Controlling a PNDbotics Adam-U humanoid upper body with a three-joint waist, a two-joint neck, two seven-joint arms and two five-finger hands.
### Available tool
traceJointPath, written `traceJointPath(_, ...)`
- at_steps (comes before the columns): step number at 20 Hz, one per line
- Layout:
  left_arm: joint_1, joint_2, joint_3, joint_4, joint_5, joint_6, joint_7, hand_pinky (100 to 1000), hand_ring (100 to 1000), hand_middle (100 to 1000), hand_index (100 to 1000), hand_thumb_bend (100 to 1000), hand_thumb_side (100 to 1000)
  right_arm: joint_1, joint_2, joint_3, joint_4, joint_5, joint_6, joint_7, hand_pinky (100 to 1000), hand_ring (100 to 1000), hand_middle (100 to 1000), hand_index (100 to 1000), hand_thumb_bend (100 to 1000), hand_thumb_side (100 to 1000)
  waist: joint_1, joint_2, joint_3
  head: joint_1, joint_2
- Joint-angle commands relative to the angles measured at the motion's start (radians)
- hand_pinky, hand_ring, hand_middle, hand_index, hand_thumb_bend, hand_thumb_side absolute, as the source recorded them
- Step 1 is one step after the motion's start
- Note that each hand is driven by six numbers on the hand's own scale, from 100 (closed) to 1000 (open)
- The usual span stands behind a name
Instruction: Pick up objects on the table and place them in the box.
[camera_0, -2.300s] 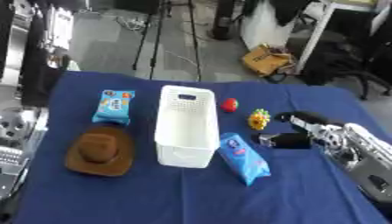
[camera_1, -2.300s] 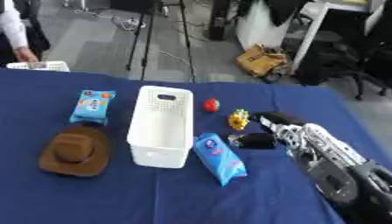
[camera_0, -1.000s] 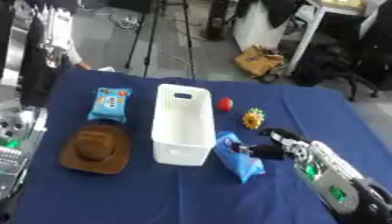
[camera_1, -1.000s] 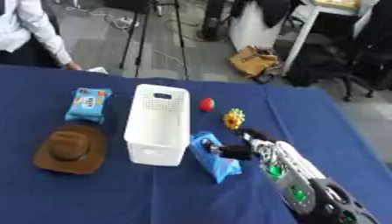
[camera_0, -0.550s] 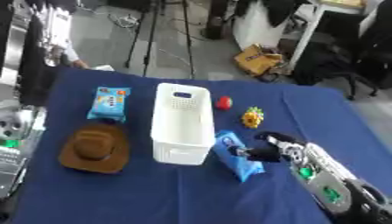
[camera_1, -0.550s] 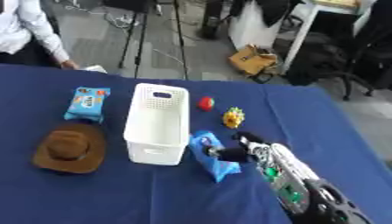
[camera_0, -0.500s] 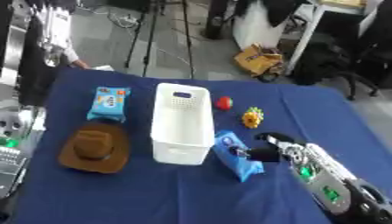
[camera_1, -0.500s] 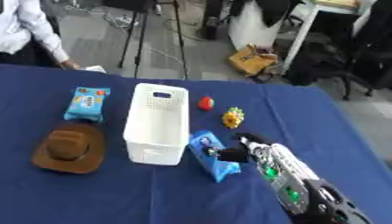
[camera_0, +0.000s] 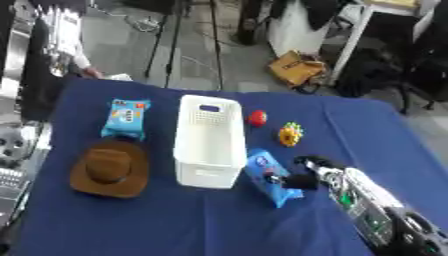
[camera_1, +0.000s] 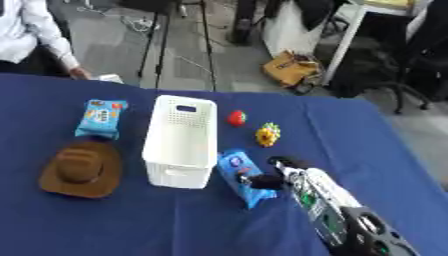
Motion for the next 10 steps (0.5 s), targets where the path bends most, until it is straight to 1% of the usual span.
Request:
traceJointPath(1, -0.017, 0.005, 0.0, -0.014, 0.005, -0.001, -0.005, 1000, 1000, 935, 1000, 100, 999, -0.02, -0.005, -0.019, 0.016, 0.013, -0.013, 0.002, 943, 1000, 1000, 1000, 648, 803, 0.01, -0.014, 0.002, -0.006, 0.001)
traceJointPath(10, -0.025, 0.002, -0.001, -0.014, 0.005, -0.002, -0.01, 1000, 1000, 935, 1000, 100, 998, -0.029, 0.007, -0.025, 0.061, 0.014, -0.032, 0.012, 942, 1000, 1000, 1000, 675, 773, 0.017, -0.012, 0.009, -0.004, 0.003)
